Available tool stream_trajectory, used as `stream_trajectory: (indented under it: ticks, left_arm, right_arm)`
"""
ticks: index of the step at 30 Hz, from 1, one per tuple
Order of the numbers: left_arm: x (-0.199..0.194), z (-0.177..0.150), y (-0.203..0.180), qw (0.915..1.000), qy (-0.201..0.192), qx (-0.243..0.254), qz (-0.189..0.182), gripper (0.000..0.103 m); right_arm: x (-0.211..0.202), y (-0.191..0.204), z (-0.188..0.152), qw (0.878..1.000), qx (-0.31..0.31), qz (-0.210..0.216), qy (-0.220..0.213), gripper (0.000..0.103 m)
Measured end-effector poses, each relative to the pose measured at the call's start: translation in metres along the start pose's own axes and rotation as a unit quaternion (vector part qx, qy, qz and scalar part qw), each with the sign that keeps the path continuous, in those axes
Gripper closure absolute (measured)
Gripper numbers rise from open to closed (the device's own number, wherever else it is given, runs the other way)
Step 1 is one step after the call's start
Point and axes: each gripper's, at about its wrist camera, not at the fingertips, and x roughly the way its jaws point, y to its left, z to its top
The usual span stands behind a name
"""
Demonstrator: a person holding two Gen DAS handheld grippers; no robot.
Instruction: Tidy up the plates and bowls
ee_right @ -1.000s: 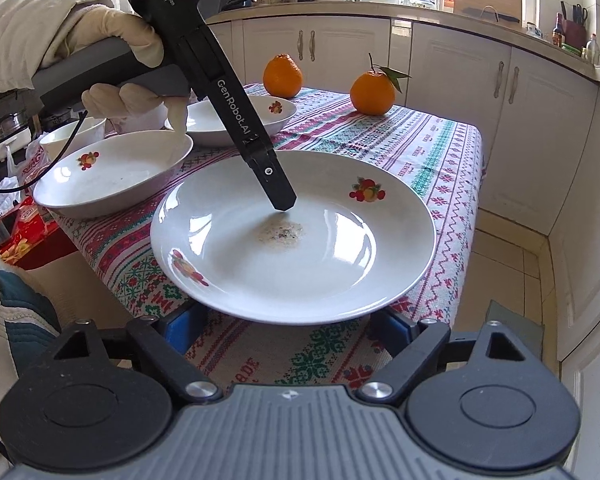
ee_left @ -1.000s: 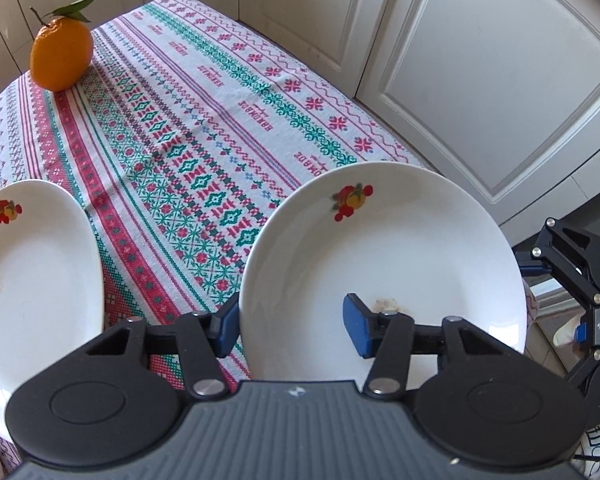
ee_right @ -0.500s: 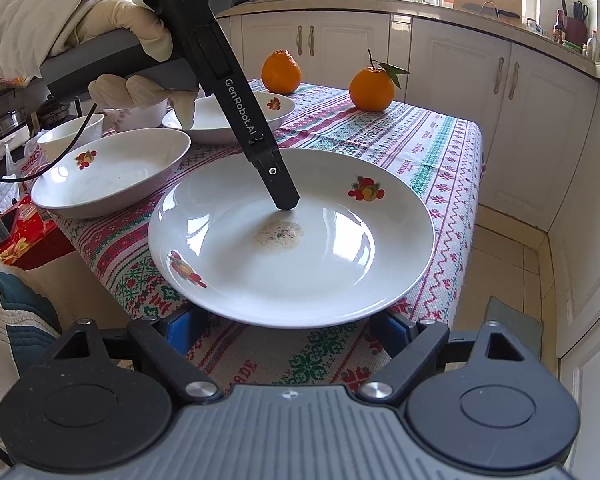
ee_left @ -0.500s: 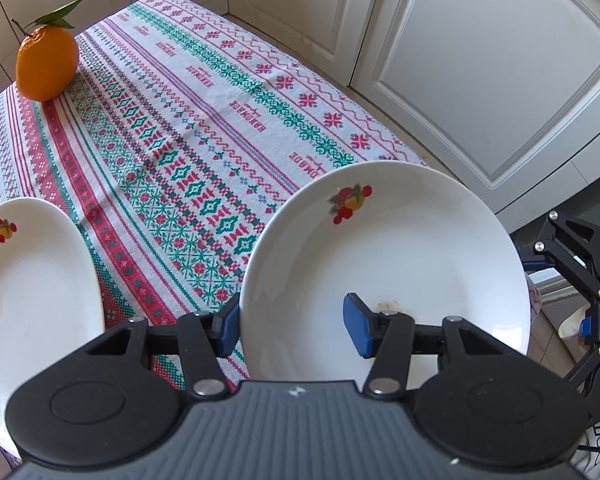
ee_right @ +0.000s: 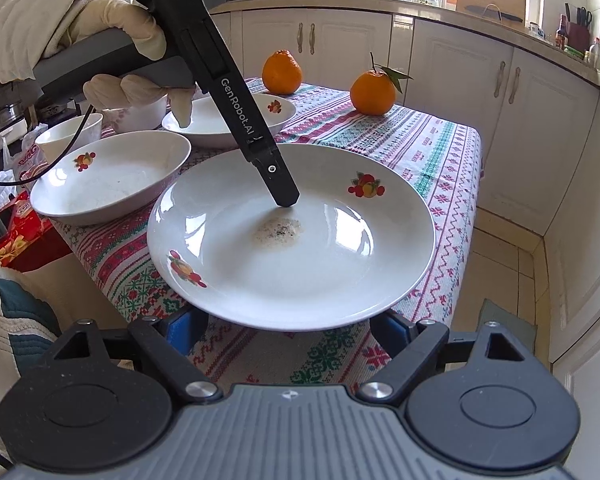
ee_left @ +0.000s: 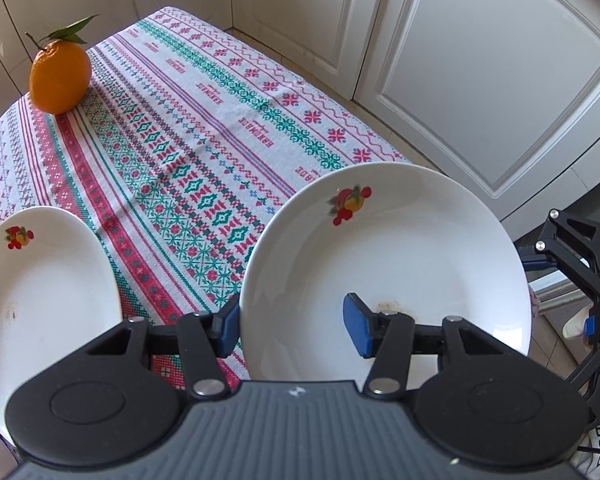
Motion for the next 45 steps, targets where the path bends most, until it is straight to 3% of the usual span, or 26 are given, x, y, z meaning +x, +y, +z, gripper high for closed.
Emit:
stream_trajectory:
  ticks: [21, 45]
  left_arm:
    - [0.015, 0.037, 0.039, 0.9995, -0.027, -0.014, 0.008, 0.051]
    - [0.033, 0.043, 0.041, 0.999, -0.042, -0.007, 0.012, 0.052]
  right_arm:
    - [0.027, -0.04, 0.034, 1.0, -0.006, -0.01, -0.006, 0.012]
    - [0.042, -0.048, 0.03, 0.999, -0.01, -0.037, 0.011, 0.012]
